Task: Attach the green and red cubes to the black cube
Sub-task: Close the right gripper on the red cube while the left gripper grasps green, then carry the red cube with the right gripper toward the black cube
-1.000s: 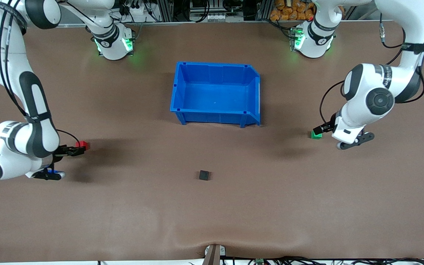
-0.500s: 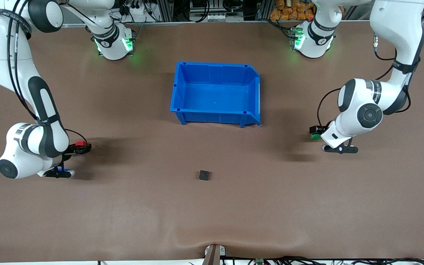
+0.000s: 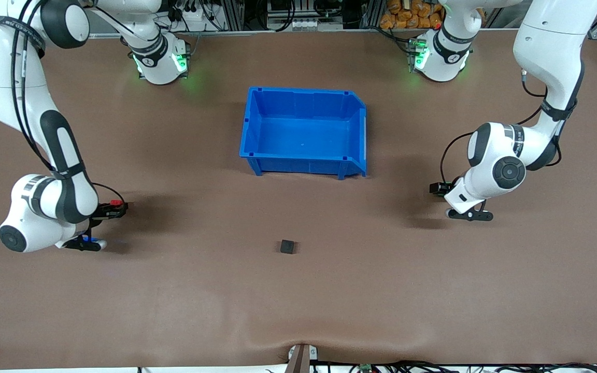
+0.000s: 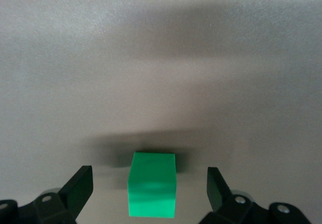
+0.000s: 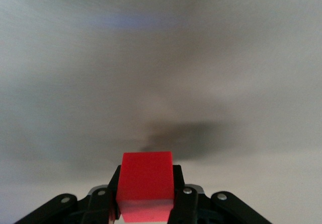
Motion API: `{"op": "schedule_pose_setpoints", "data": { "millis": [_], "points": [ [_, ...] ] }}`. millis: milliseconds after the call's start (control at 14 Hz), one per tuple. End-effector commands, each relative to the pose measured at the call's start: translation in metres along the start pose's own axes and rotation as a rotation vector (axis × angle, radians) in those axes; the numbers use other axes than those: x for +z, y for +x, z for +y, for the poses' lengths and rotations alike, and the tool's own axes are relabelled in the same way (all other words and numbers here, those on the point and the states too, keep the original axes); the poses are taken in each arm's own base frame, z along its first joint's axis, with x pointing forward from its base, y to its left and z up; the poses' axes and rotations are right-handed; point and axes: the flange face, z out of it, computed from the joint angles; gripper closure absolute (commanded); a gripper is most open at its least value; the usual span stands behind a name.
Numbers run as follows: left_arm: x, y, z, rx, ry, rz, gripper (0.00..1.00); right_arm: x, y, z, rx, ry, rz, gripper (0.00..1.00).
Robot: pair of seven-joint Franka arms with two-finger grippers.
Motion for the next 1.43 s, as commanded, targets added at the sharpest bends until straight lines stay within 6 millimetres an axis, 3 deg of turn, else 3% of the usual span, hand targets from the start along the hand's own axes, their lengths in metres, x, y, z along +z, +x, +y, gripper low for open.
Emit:
{"op": "schedule_pose_setpoints", "data": {
  "millis": [0, 71, 143, 286, 357, 500, 643, 786, 1071, 1357],
  "points": [
    [0.005, -0.002, 0.001, 0.008, 0.010, 0.000, 0.00, -0.040, -0.006, -0.059, 0.234, 0.101, -0.010, 1.00],
    [0.007, -0.002, 0.001, 0.006, 0.010, -0.003, 0.00, -0.040, -0.010, -0.090, 0.335, 0.114, -0.017, 1.00],
    [0.007, -0.001, 0.001, 0.006, 0.009, -0.003, 0.17, -0.035, -0.015, -0.126, 0.436, 0.138, -0.032, 1.00],
    [0.009, -0.001, 0.002, 0.006, 0.009, -0.005, 0.79, -0.034, -0.021, -0.195, 0.635, 0.266, -0.023, 1.00],
    [0.010, -0.001, 0.002, 0.008, 0.008, -0.006, 1.00, -0.031, -0.024, -0.222, 0.736, 0.321, -0.026, 1.00],
    [0.010, -0.002, 0.002, -0.004, 0.008, -0.006, 1.00, -0.019, -0.030, -0.273, 0.865, 0.377, 0.013, 1.00],
    [0.005, 0.000, 0.004, -0.093, 0.009, -0.001, 1.00, 0.000, -0.030, -0.309, 0.977, 0.436, 0.060, 1.00],
    [-0.008, 0.009, 0.022, -0.230, 0.001, 0.026, 1.00, 0.022, -0.031, -0.339, 1.028, 0.491, 0.087, 1.00],
    [-0.060, 0.043, 0.062, -0.531, -0.065, 0.113, 1.00, 0.058, -0.033, -0.385, 1.124, 0.586, 0.143, 1.00],
    [-0.111, 0.083, 0.111, -0.823, -0.225, 0.163, 1.00, 0.065, -0.036, -0.414, 1.201, 0.640, 0.138, 1.00]
  ]
}}
